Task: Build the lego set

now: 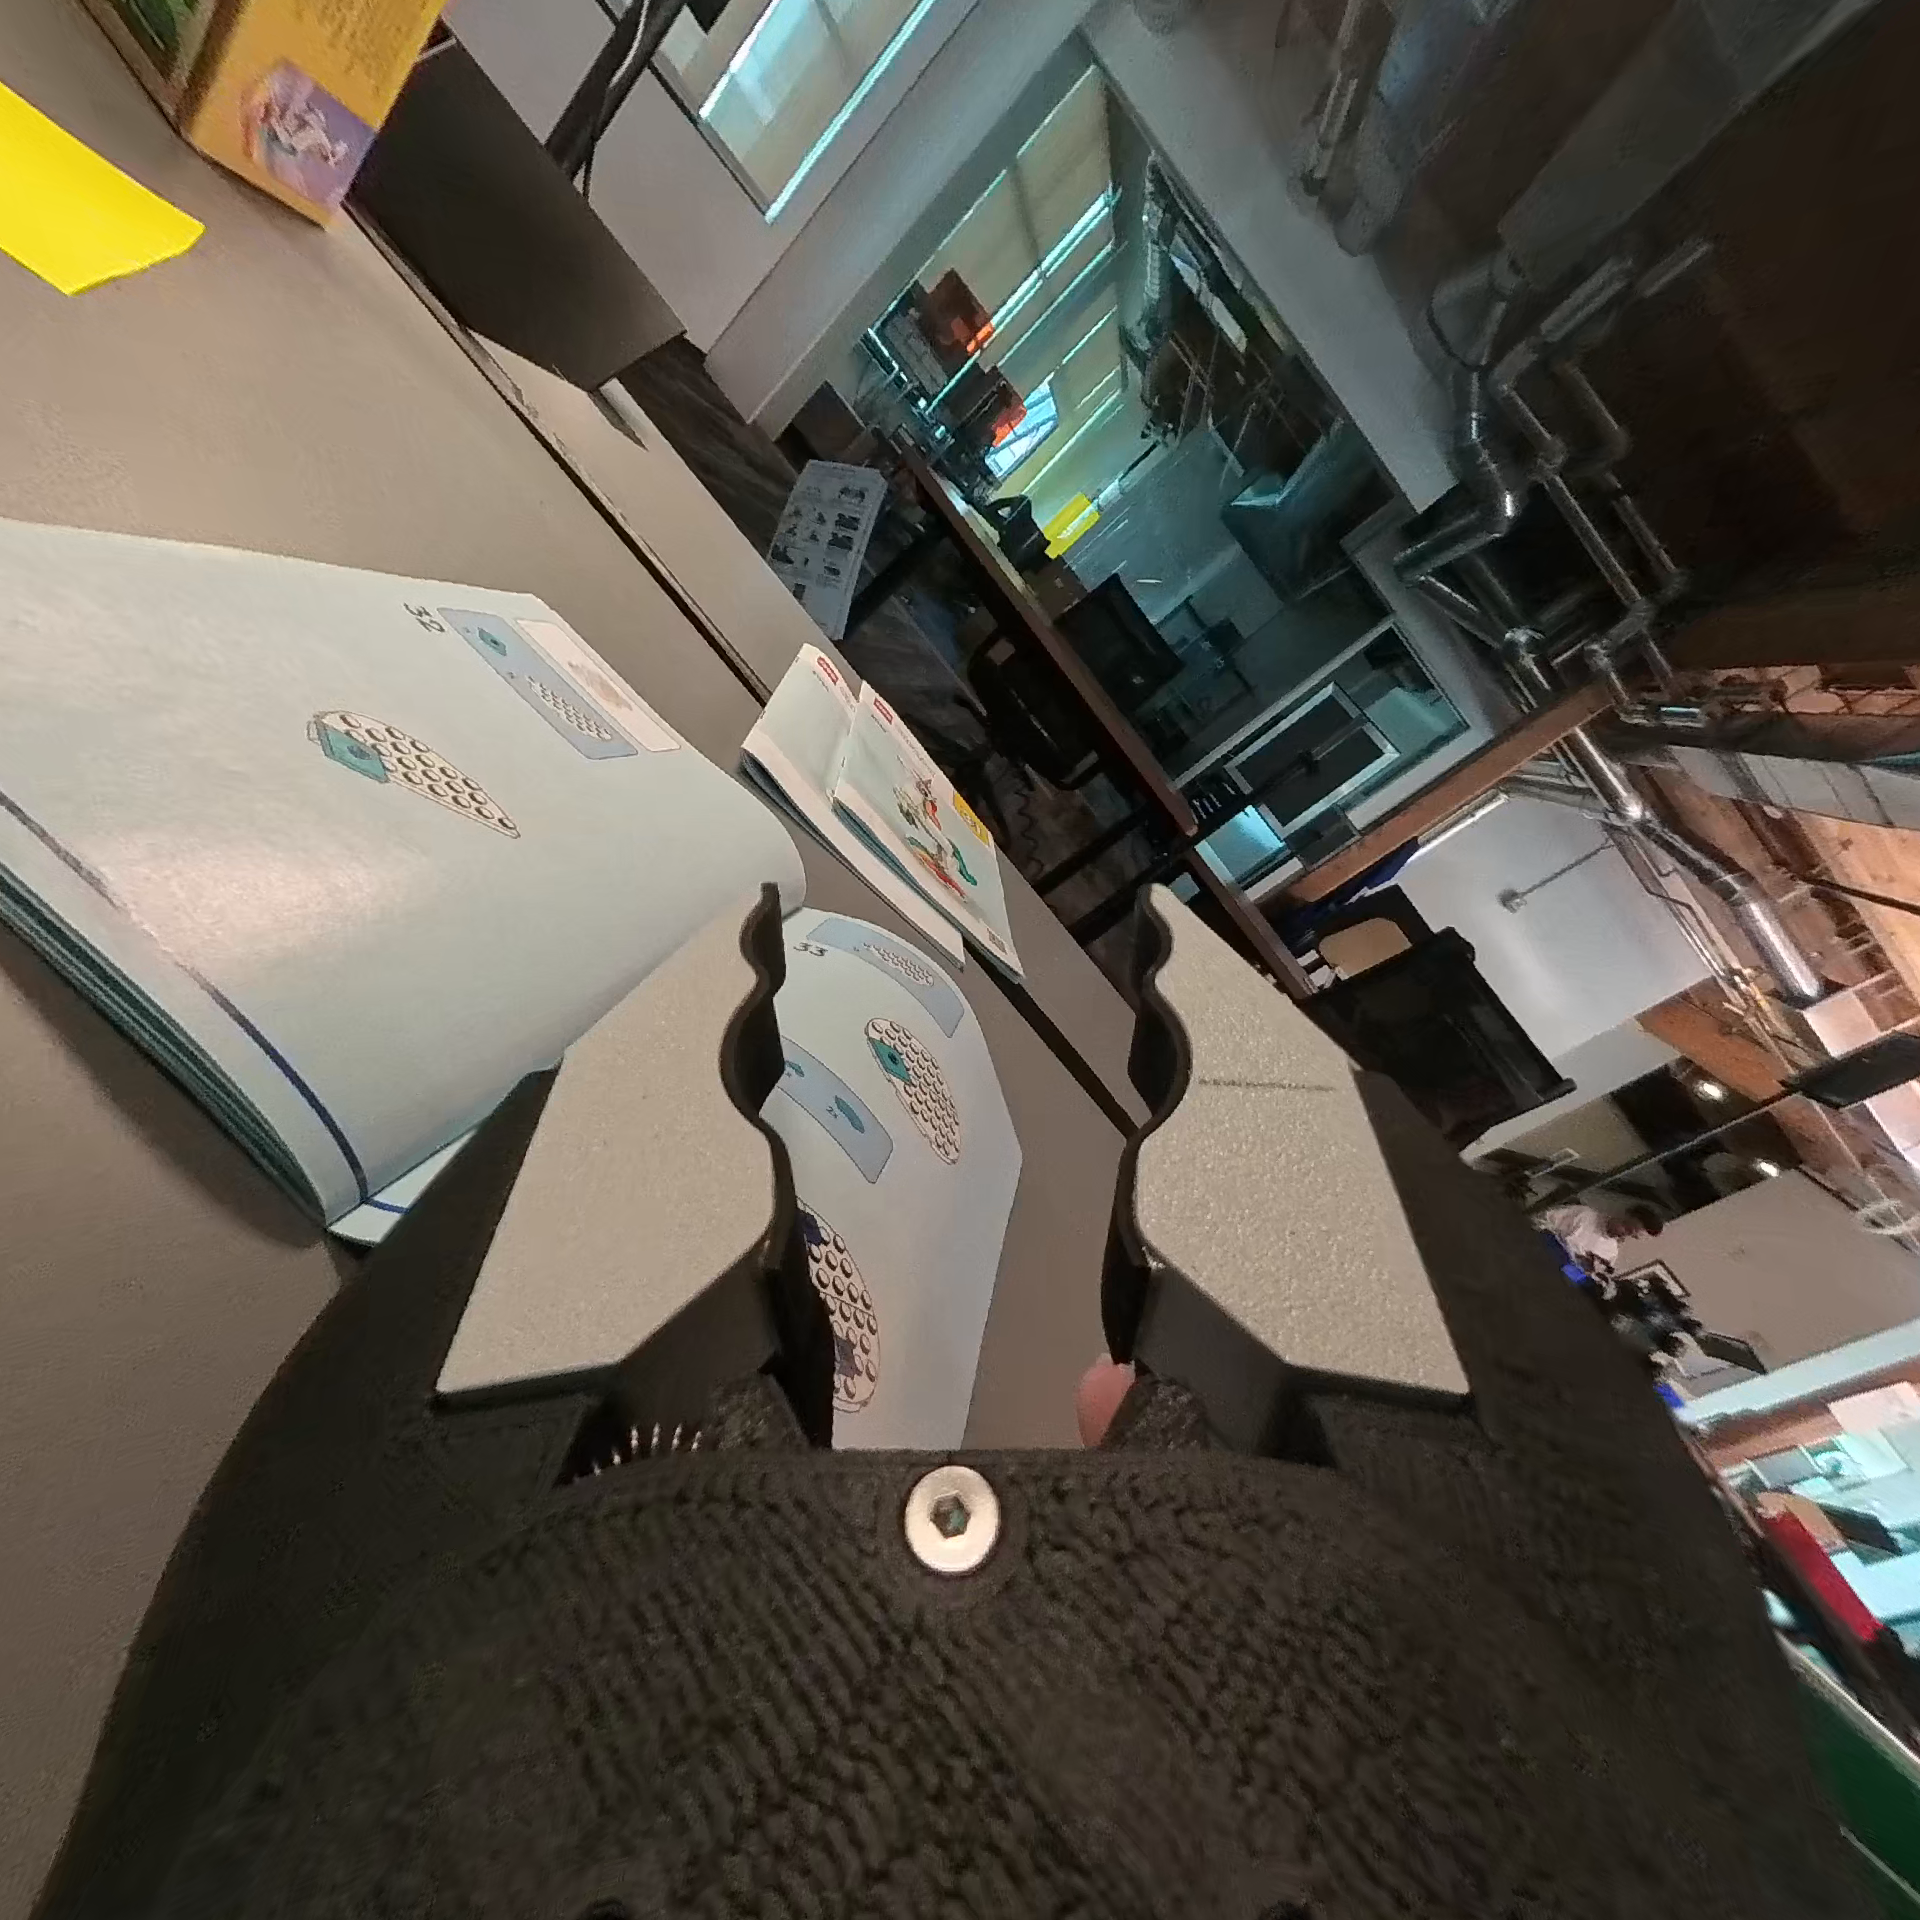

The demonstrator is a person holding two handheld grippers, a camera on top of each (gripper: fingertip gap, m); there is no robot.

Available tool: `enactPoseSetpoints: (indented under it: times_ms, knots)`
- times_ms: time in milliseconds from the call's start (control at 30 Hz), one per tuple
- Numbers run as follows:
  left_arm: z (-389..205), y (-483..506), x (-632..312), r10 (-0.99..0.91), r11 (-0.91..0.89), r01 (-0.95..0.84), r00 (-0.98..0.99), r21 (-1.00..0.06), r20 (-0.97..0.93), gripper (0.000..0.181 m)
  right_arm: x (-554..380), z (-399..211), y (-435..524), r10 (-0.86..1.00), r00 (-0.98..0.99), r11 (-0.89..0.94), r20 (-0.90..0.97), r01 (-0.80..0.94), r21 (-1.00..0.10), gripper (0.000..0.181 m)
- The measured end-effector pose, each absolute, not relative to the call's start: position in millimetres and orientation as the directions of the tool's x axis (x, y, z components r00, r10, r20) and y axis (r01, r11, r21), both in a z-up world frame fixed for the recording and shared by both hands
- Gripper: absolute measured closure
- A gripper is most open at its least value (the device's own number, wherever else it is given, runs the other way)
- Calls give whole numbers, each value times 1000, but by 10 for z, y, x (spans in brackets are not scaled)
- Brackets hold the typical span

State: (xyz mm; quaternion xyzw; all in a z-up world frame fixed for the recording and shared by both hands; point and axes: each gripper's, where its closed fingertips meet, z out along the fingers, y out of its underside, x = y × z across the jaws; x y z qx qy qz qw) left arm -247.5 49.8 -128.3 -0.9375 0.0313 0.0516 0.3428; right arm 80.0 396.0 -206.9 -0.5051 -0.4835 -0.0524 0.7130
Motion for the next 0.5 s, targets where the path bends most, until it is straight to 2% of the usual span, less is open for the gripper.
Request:
enactPoseSetpoints:
  times_ms: [100, 233, 500]
  knots:
    - [-1270, 642, -1725, -202, -728, -242, 970, -642, -137, 179, 806, -2046, 3956, 423, 542, 484, 726, 543, -687, 115]
    - [-1685, 740, -959, -398, -747, -354, 916, -563, -48, 179, 839, -2007, 3968, 428, 569, 476, 702, 518, -710, 115]
    - [-2495, 973, -664, -387, -828, -318, 920, -461, 60, 179, 873, -1979, 3995, 446, 602, 457, 662, 483, -747, 115]
